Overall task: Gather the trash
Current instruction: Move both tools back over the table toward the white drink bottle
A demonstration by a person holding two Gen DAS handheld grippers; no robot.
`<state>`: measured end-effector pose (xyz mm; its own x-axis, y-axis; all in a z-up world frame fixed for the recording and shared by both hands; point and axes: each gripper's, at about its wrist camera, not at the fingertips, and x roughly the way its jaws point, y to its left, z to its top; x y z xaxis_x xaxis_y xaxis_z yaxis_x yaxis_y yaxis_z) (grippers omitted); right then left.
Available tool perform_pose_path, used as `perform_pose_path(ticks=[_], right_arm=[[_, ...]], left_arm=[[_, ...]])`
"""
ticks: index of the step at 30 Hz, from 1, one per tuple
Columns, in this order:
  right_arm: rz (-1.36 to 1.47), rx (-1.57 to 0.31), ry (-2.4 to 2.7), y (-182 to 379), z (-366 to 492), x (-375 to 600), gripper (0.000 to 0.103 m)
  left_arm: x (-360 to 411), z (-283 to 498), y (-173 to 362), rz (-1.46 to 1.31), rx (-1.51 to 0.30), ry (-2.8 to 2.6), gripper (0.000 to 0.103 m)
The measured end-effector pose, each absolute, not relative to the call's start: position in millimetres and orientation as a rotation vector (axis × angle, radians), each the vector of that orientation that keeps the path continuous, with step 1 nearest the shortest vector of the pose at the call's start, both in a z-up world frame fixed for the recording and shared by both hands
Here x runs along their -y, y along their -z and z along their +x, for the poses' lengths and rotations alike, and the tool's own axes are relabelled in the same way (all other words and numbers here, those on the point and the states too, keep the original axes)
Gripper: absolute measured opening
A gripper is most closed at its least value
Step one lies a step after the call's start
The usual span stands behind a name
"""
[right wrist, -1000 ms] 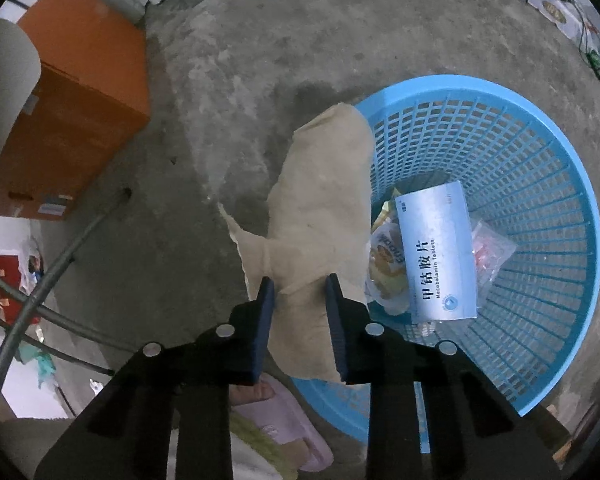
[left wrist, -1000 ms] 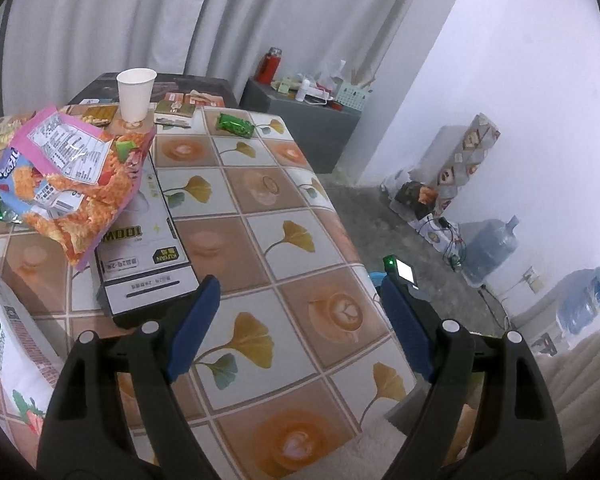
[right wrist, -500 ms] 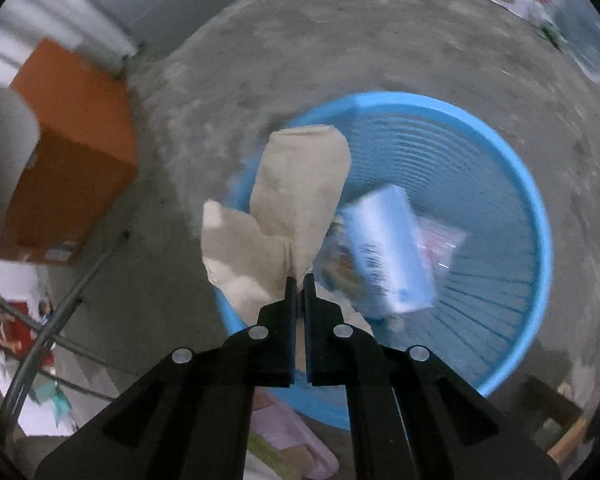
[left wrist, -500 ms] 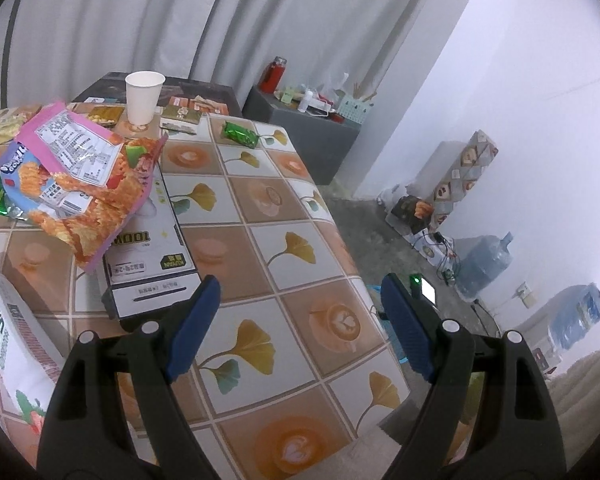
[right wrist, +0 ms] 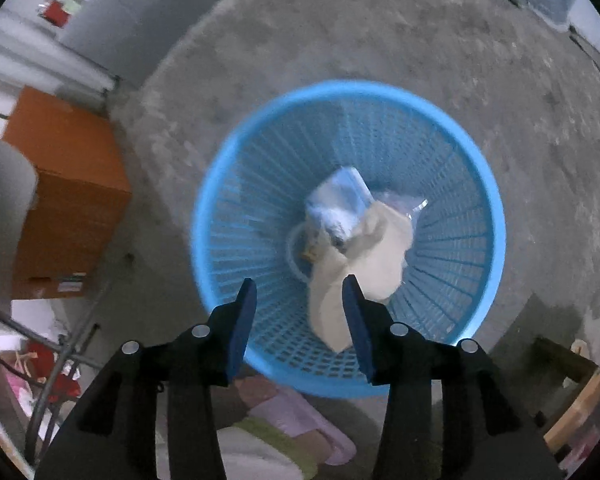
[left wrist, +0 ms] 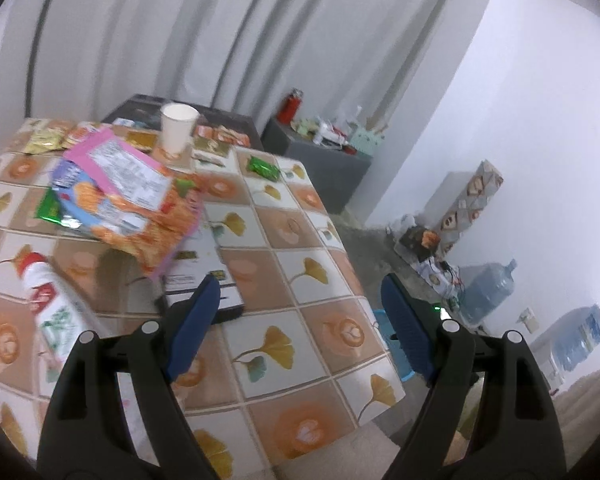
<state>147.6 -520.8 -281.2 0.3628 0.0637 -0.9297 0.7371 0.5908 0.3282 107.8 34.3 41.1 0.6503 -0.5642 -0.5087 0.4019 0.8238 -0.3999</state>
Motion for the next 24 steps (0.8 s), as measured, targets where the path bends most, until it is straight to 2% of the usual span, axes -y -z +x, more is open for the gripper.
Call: perform_pose_path(ticks=[4,9,14,17,20,24], right_arm=[[0.800,-1.034,0.450,226,137,506,0.047],[0.687,-0.911,0.324,145,122,466,0.062],[0.610,-0.815,0.141,72,117,407,0.066],[0.550,-0.809,-0.016,40,128,356,0.068],[0.474,-0.835,-0.196,20,147,290,0.074],[0.429,-0.910,-0.440,14,172,198,0.074]], left_arm=[[-63,92,-46,-0.285,-0.651,0.493,0.081],[-96,73,-39,-0.323,-0.666,0.419,0.083],[-131,65,-21,-0.405,-0.719,0.329,0.083],[-150,63,-15,-0.442,-0.729,0.265,0.083],[-170,61,-9,-0.472,-0.732,0.197,0.083],[-192,58,2,-0.512,-0.748,0.140,0.083]])
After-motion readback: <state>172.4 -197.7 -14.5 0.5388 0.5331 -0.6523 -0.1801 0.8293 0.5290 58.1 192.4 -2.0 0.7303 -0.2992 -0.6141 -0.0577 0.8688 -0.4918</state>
